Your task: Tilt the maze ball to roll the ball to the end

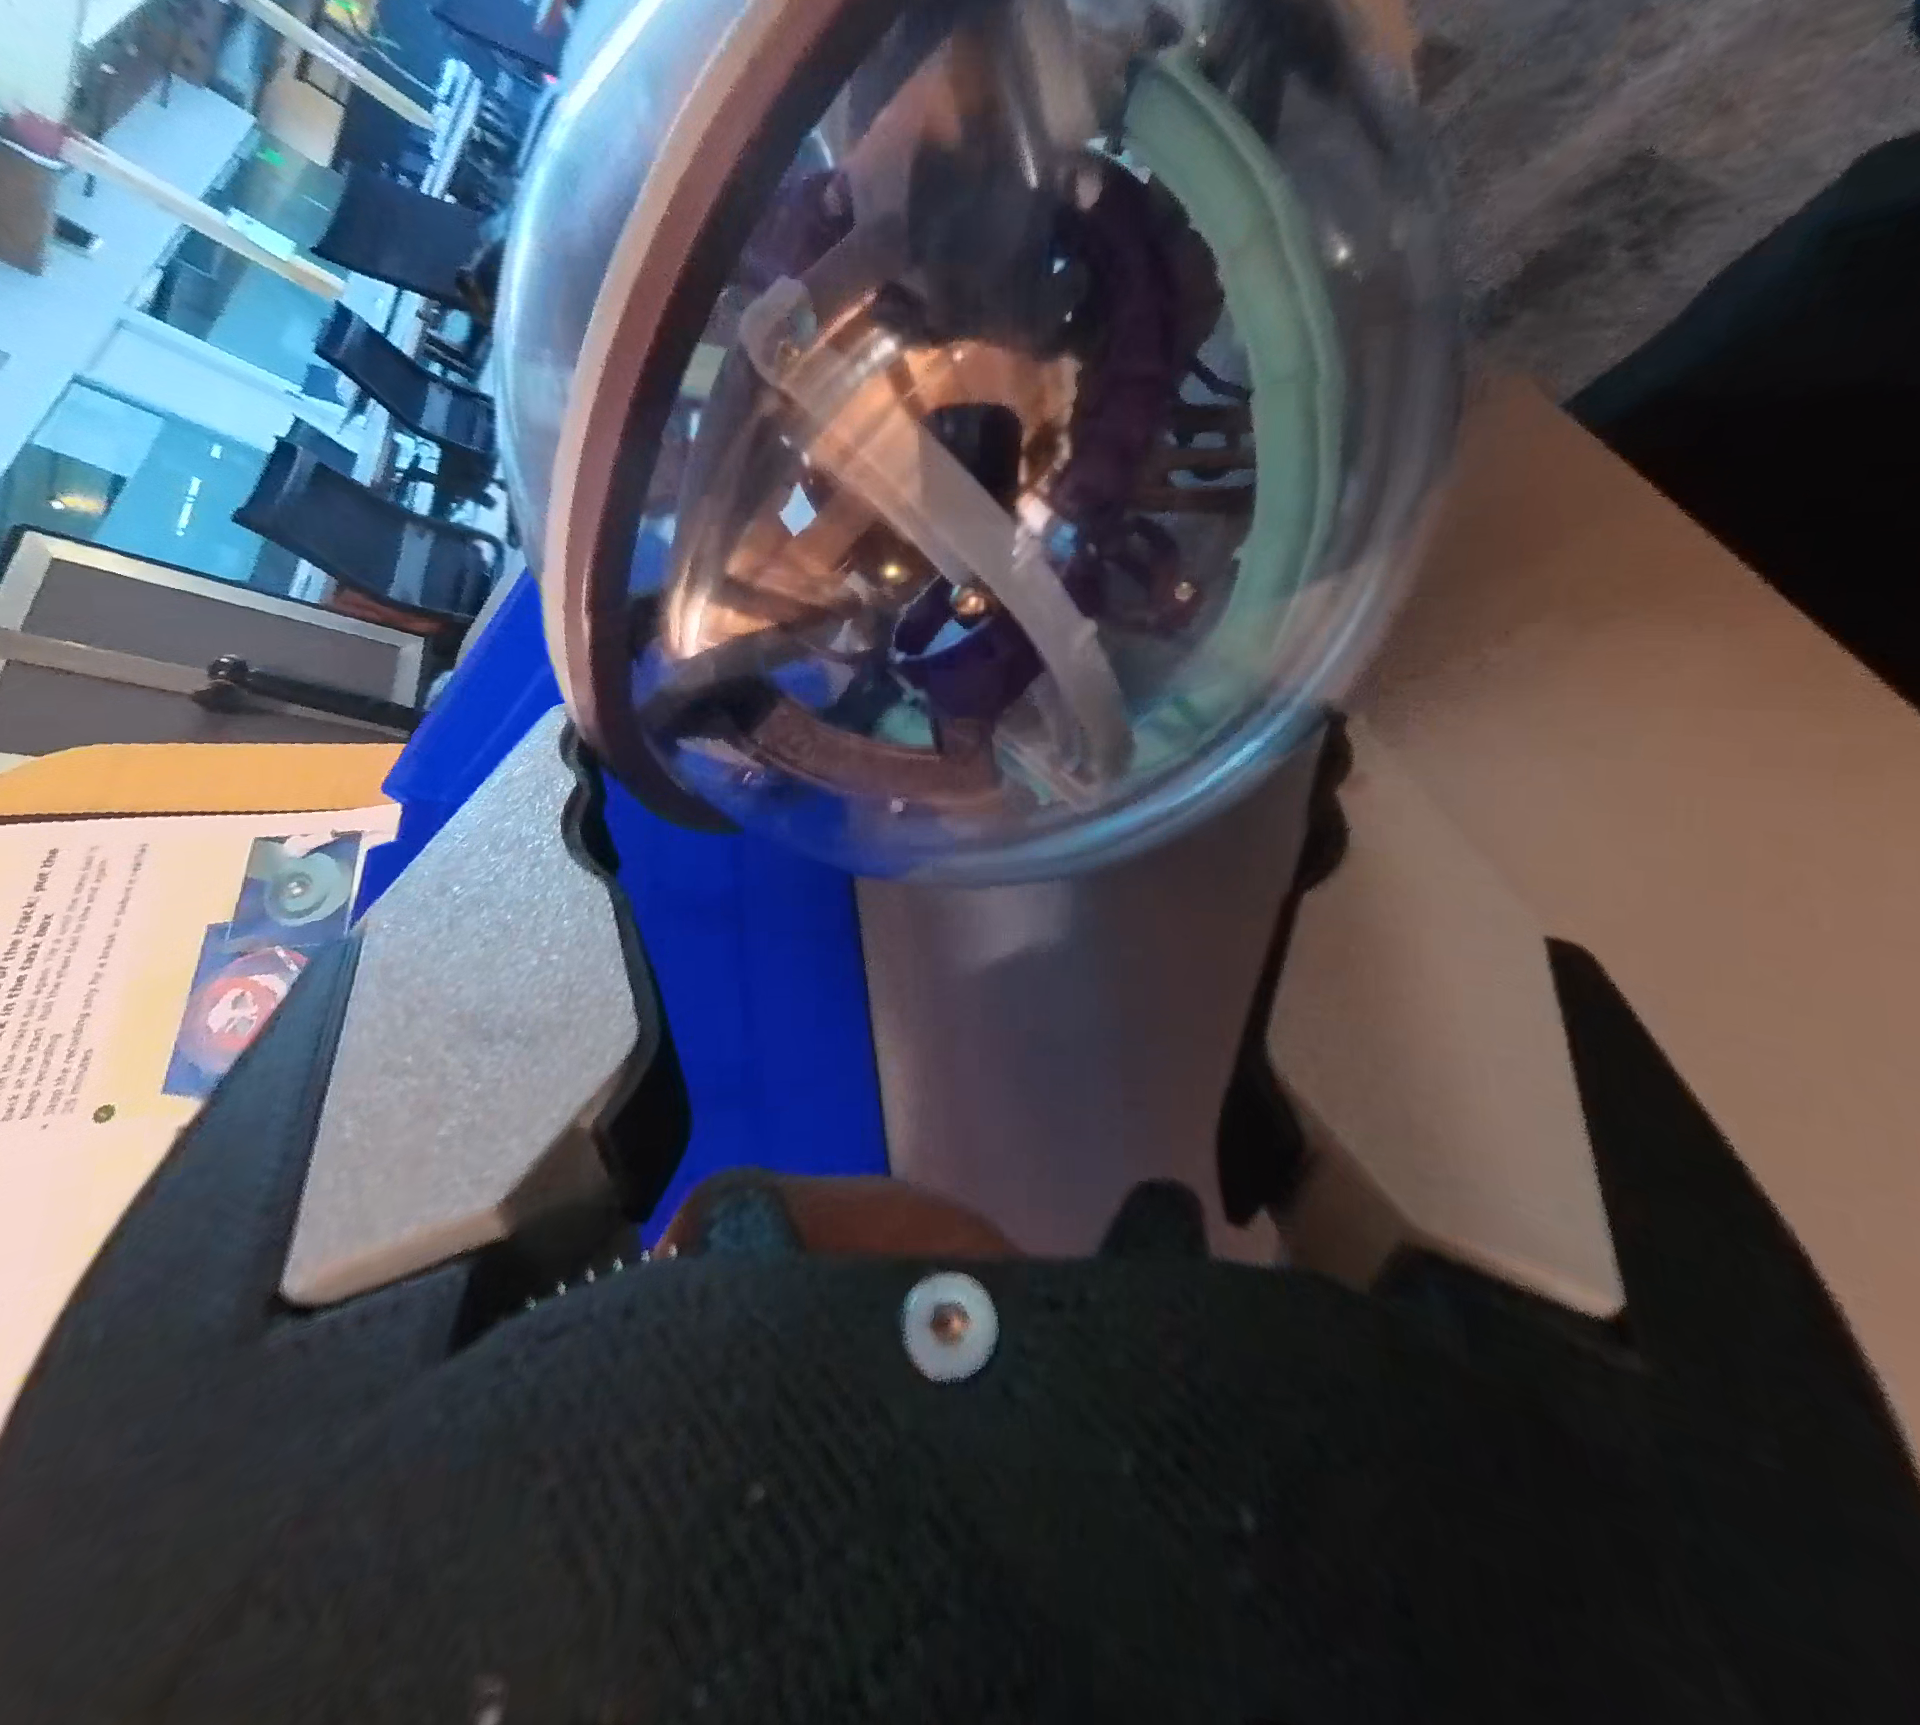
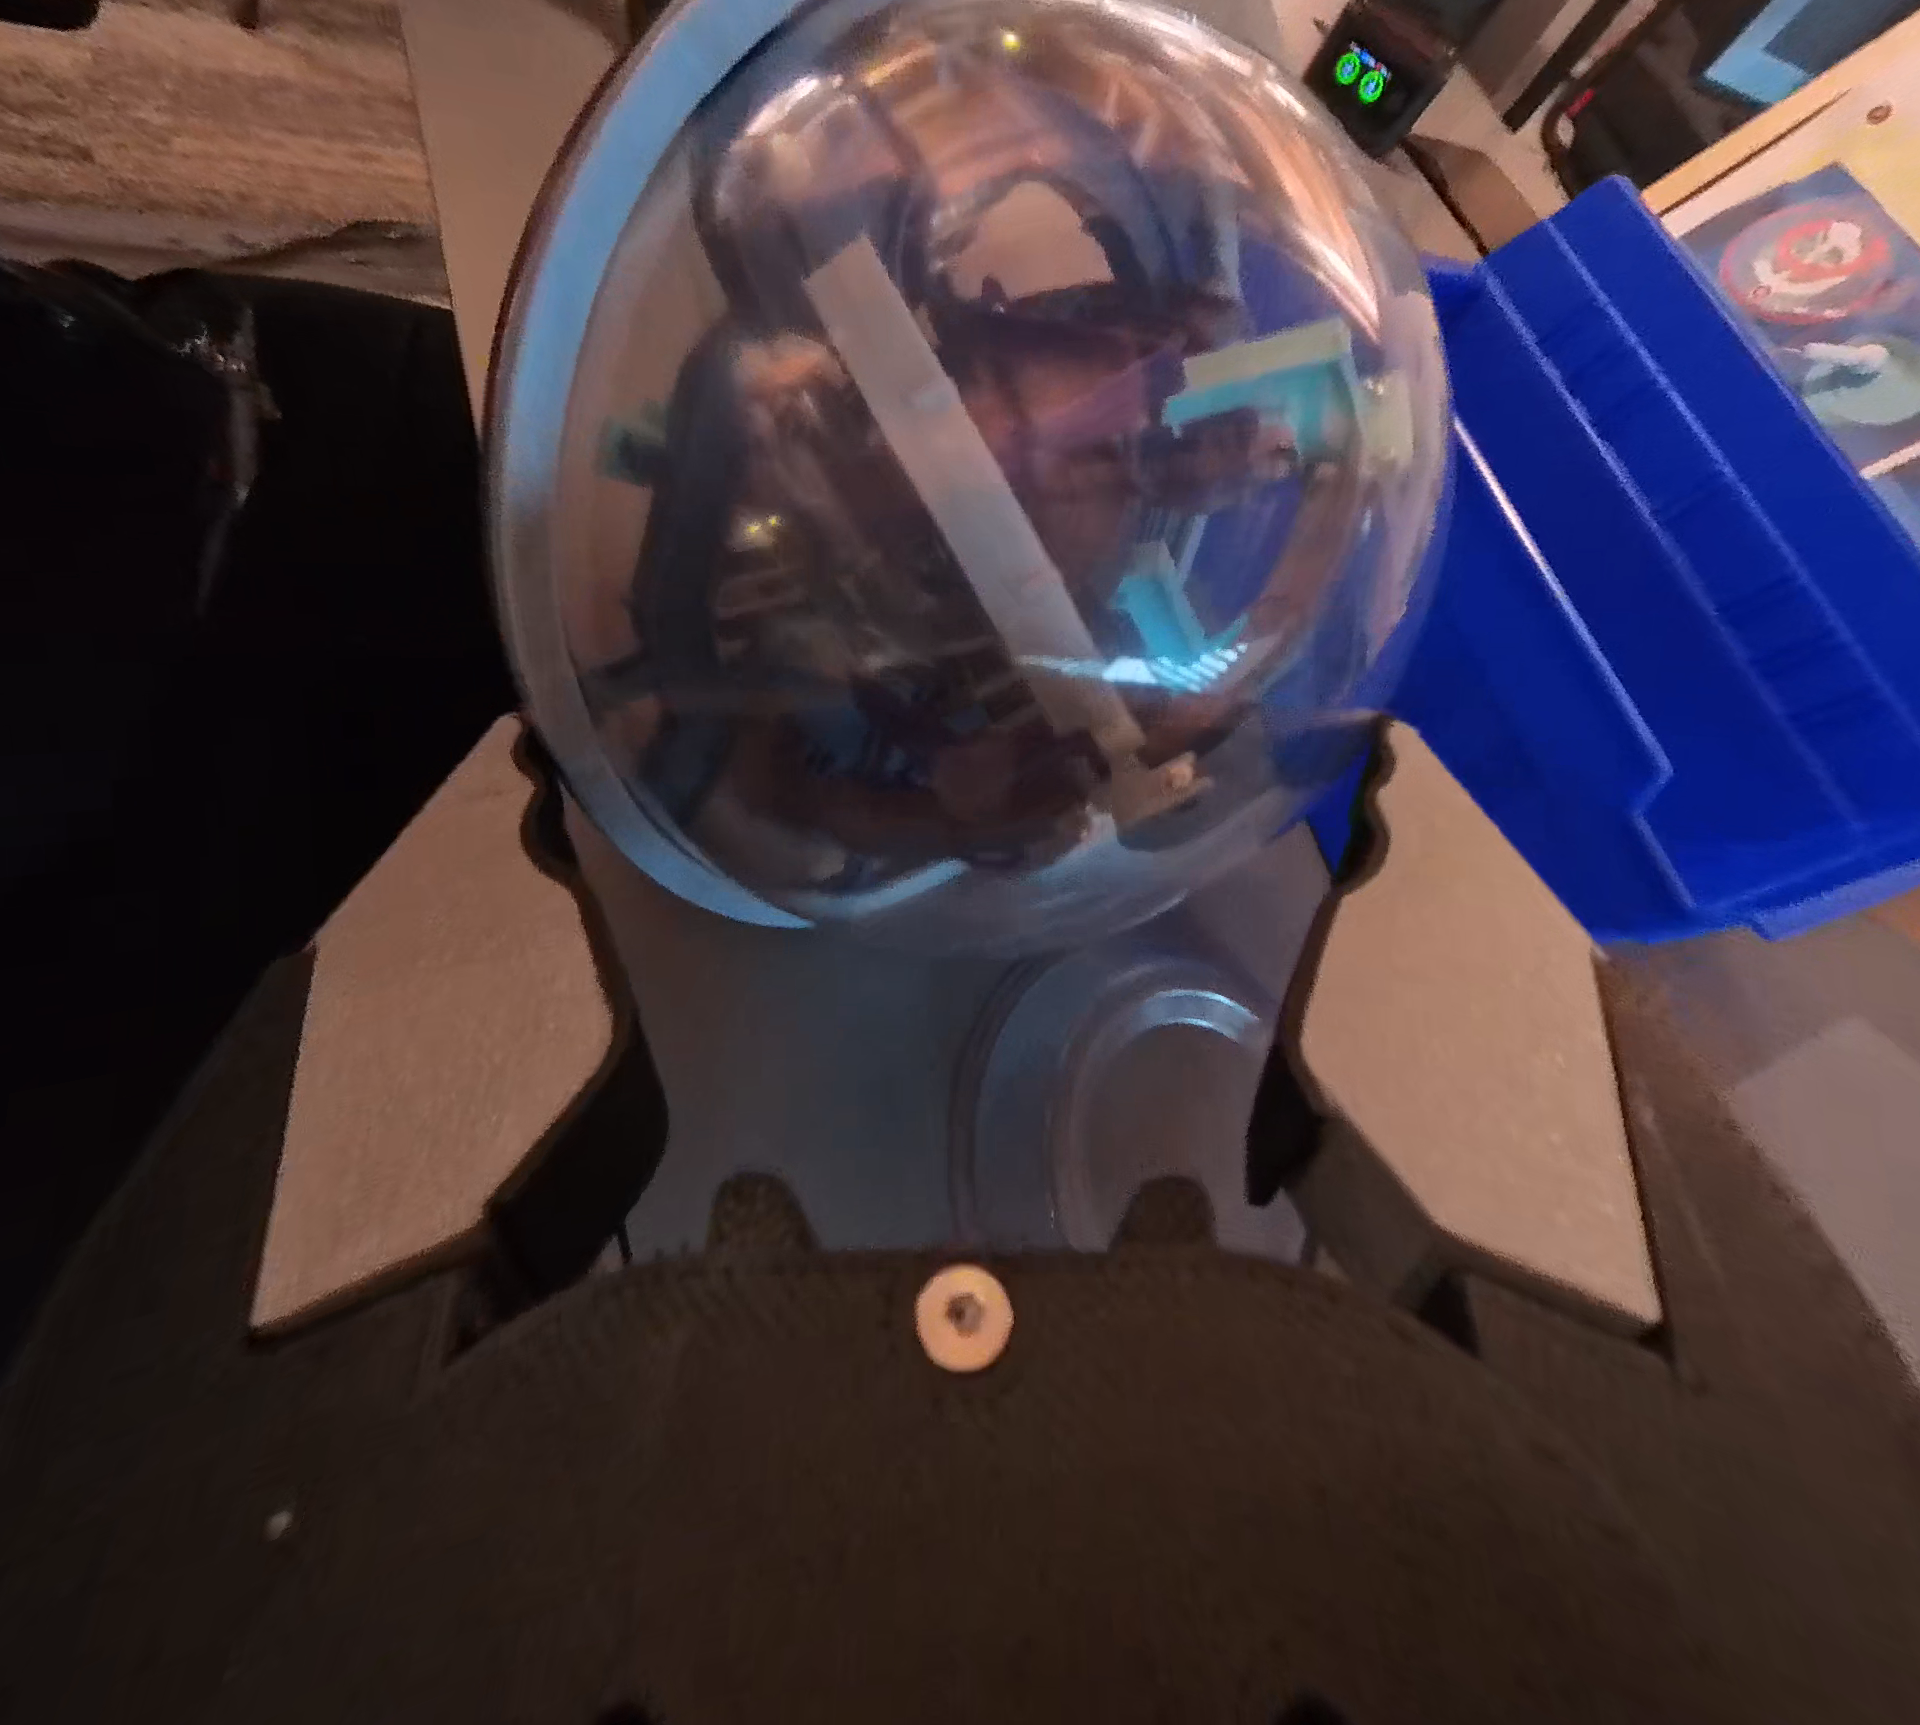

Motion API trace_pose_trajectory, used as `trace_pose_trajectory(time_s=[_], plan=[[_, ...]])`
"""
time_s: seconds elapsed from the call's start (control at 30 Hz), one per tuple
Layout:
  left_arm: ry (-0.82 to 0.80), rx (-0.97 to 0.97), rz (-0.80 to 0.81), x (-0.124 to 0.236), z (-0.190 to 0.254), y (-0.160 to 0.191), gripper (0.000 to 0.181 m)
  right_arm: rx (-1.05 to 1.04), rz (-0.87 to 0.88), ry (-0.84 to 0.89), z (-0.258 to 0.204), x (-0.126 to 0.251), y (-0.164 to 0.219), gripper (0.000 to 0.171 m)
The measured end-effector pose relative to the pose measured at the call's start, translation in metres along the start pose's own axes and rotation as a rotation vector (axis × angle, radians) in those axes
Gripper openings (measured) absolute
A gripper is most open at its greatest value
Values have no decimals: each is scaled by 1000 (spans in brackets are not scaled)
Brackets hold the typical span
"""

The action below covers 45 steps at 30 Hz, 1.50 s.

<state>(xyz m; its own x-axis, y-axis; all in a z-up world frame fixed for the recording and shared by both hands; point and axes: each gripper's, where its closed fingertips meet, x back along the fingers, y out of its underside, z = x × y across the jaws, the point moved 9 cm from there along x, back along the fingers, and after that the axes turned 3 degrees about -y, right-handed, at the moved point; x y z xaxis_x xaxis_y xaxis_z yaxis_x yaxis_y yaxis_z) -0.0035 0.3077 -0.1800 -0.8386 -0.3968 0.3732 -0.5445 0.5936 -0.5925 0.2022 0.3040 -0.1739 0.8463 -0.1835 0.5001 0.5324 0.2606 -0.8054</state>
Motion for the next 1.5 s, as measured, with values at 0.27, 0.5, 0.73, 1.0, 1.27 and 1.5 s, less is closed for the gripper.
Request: trace_pose_trajectory(time_s=[0.27, 0.5, 0.73, 1.0, 1.27, 1.5], plan=[[-21, 12, -5, 3, 10, 12, 116, -88, 64, 79, -7, 19, 3, 122], [-35, 64, -1, 3, 10, 10, 112, -117, 202, 119, -15, 15, 7, 123], [-53, 10, 13, 8, 12, 20, 108, -253, 323, 71, -7, 21, 20, 108], [-7, 75, 26, 4, 4, 21, 116, -252, 290, 158, -24, 29, 13, 110], [-58, 72, 41, 2, 3, 15, 106, -245, 220, 209, -15, 14, 15, 119], [-78, 62, 32, 1, 5, 15, 109, -236, 239, 212, -16, 12, 15, 120]])
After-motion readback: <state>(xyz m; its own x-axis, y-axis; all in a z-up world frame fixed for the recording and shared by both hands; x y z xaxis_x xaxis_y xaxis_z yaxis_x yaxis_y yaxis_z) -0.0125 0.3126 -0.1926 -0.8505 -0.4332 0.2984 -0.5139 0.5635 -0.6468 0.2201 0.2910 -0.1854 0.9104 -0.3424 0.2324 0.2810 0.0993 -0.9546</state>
